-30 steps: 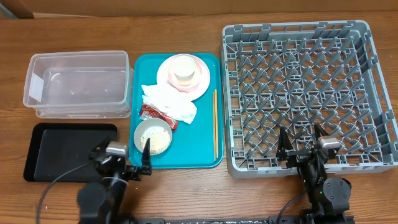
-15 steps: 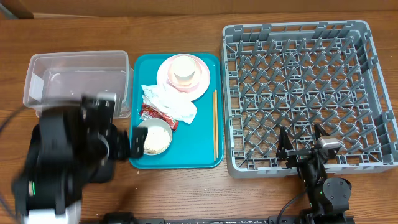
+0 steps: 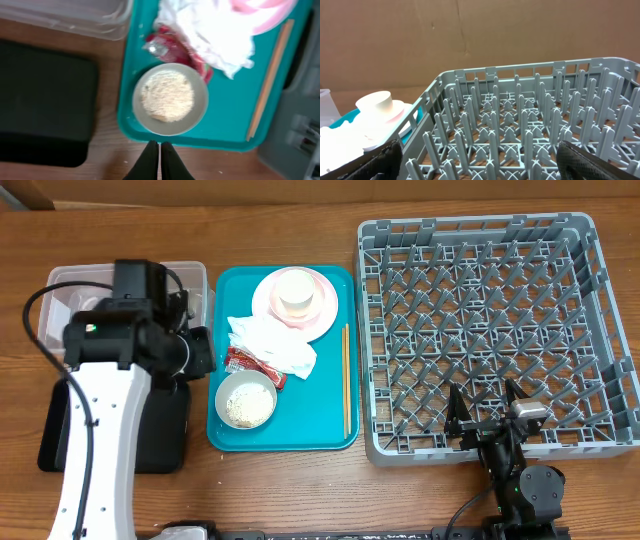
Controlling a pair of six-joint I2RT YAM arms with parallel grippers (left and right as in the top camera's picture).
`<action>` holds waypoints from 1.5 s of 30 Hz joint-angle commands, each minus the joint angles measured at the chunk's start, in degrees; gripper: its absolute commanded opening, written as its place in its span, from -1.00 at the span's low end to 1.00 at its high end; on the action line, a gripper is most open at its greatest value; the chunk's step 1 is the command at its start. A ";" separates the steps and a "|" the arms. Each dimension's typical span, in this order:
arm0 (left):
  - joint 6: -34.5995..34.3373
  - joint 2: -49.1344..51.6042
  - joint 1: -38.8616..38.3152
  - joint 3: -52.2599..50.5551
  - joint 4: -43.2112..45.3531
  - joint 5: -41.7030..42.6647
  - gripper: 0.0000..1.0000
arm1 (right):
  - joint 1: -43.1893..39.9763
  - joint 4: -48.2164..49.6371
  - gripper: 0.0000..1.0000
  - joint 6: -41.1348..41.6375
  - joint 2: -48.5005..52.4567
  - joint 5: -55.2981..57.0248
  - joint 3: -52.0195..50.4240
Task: Sort waste into correct bins and load items into the dishwasher
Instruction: 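Move the left gripper to the red wrapper on the teal tray and grasp it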
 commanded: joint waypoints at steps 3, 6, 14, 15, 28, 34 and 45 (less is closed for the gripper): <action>-5.90 0.63 -2.32 -9.79 4.90 -7.17 -0.81 | -0.42 0.33 1.00 0.26 -0.57 0.57 -0.61; -5.86 1.40 -2.29 -15.72 10.38 -7.63 -0.79 | -0.44 0.33 1.00 0.26 -0.57 0.57 -0.61; -5.86 5.33 -2.29 -24.41 22.38 -14.78 -0.73 | -0.42 0.33 1.00 0.26 -0.57 0.55 -0.61; -5.73 5.95 -2.29 -24.85 23.50 -14.82 -0.73 | -0.42 0.33 1.00 0.26 -0.57 0.55 -0.61; -5.51 15.13 -2.29 -28.06 29.77 -10.91 -0.82 | -0.42 0.33 1.00 0.26 -0.57 0.55 -0.61; -5.16 14.95 -2.29 -26.03 26.58 -3.21 -0.87 | -0.42 0.33 1.00 0.26 -0.57 0.57 -0.61; -3.69 13.18 -2.29 -14.80 16.33 -2.12 -0.88 | -0.42 0.33 1.00 0.26 -0.57 0.55 -0.61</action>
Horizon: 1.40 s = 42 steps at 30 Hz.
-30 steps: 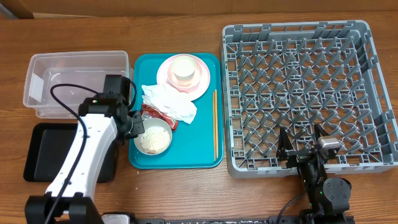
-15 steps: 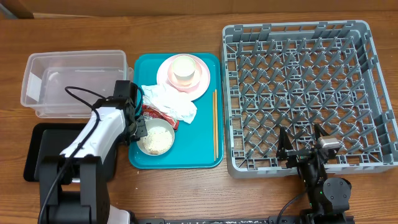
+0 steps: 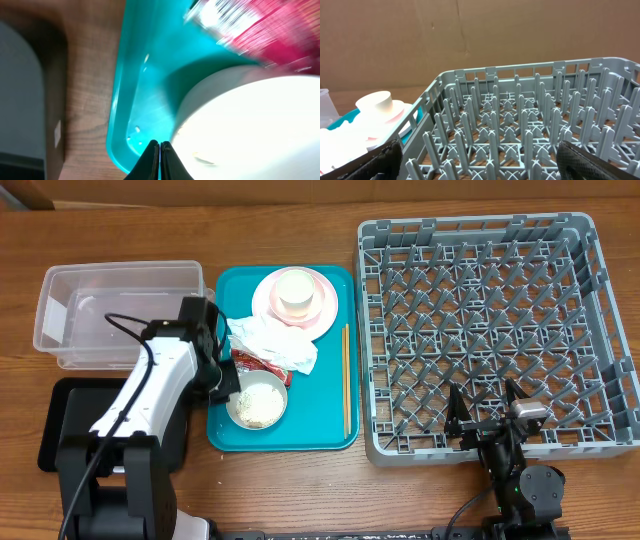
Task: Sort waste into correct bins and load items into the dishwasher
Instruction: 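Move the left gripper to the red wrapper on the teal tray and grasp it, then carry the red wrapper with the left gripper into the clear bin and release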
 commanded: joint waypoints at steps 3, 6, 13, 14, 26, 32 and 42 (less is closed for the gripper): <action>1.09 -1.79 -0.15 6.01 1.38 2.73 -0.73 | -0.42 0.33 1.00 0.28 -0.57 0.57 -0.61; -0.85 -1.79 -0.15 6.34 4.26 3.69 -0.24 | -0.42 0.33 1.00 0.28 -0.57 0.57 -0.61; -6.82 -0.79 -1.46 6.05 9.88 7.52 0.02 | -0.42 0.33 1.00 0.28 -0.57 0.57 -0.61; -7.65 -0.68 -1.77 5.97 10.36 7.48 0.00 | -0.42 0.33 1.00 0.28 -0.57 0.57 -0.61; -17.53 1.70 -6.62 5.18 12.72 0.55 -0.12 | -0.42 0.33 1.00 0.28 -0.57 0.57 -0.61; -17.51 5.27 -7.17 5.18 14.08 -0.26 -0.18 | -0.42 0.33 1.00 0.28 -0.57 0.57 -0.61; -17.44 10.19 -7.17 5.20 17.18 -0.04 -0.63 | -0.42 0.33 1.00 0.28 -0.57 0.57 -0.61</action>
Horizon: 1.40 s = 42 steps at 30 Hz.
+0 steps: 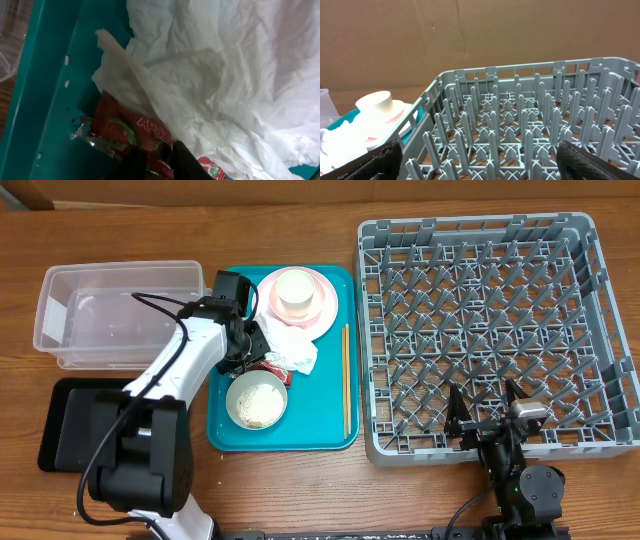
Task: Sort waste into correct bins and load items into the dishwasher
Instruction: 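Carry the red wrapper with the left gripper into the clear bin and release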
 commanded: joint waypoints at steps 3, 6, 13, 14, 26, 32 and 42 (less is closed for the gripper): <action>-0.07 0.17 -0.31 -0.13 0.22 -0.81 -0.76 | -0.42 0.35 1.00 0.28 -0.57 0.57 -0.61; 0.28 -0.33 -0.31 1.09 -0.92 -0.81 -0.92 | -0.42 0.35 1.00 0.28 -0.57 0.57 -0.61; 1.84 -5.44 -0.26 10.40 -8.04 -2.10 -0.92 | -0.42 0.35 1.00 0.28 -0.57 0.57 -0.61; 1.84 -6.19 -0.26 11.82 -9.18 -2.64 -0.92 | -0.42 0.35 1.00 0.28 -0.57 0.57 -0.61; 3.56 -10.64 6.40 26.77 -17.68 -17.62 -0.92 | -0.44 0.35 1.00 0.28 -0.57 0.57 -0.61; 3.56 -7.43 13.35 25.79 -14.32 -21.33 -0.92 | -0.42 0.35 1.00 0.28 -0.57 0.57 -0.61; 4.46 6.27 19.06 25.18 -7.65 -20.22 -0.92 | -0.42 0.35 1.00 0.28 -0.57 0.57 -0.61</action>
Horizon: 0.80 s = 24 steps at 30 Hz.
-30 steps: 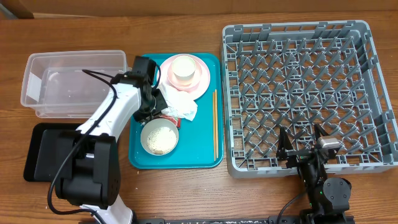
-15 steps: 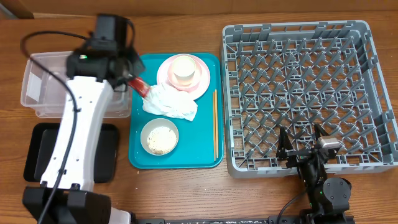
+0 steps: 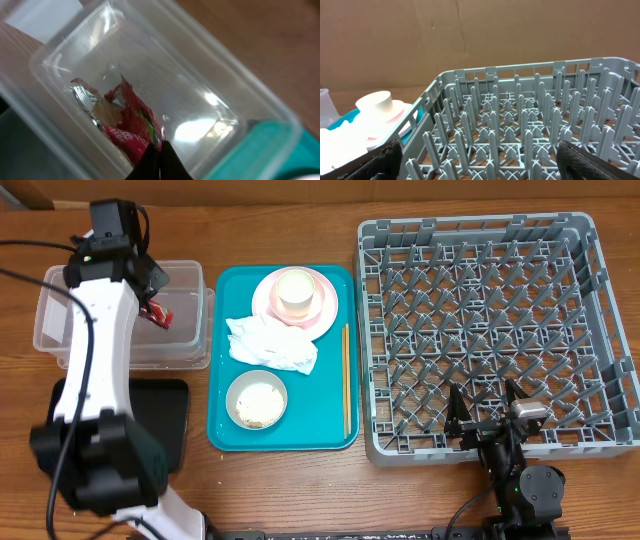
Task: Sort waste into correct bins and load items into the dishwasher
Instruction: 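Carry the red wrapper with the left gripper into the clear bin and release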
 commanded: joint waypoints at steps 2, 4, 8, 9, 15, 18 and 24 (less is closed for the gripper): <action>1.70 6.91 1.14 -0.83 1.11 -0.55 -0.92 | -0.42 0.35 1.00 0.26 -0.57 0.55 -0.61; 1.73 9.42 1.31 -0.83 1.62 -0.15 -0.92 | -0.42 0.35 1.00 0.26 -0.57 0.55 -0.61; 3.17 10.58 1.31 -0.81 2.60 2.60 -0.78 | -0.42 0.35 1.00 0.26 -0.57 0.55 -0.61; 4.24 10.56 1.31 -0.74 3.06 3.61 -0.64 | -0.42 0.35 1.00 0.26 -0.57 0.55 -0.61; 6.95 9.53 1.31 4.26 -0.85 7.23 0.11 | -0.42 0.35 1.00 0.26 -0.57 0.55 -0.61; 8.28 7.23 1.03 7.76 -5.22 11.10 0.11 | -0.42 0.35 1.00 0.26 -0.57 0.55 -0.61; 10.23 -2.43 -2.54 9.16 -14.12 23.69 0.09 | -0.44 0.35 0.99 0.26 -0.57 0.55 -0.61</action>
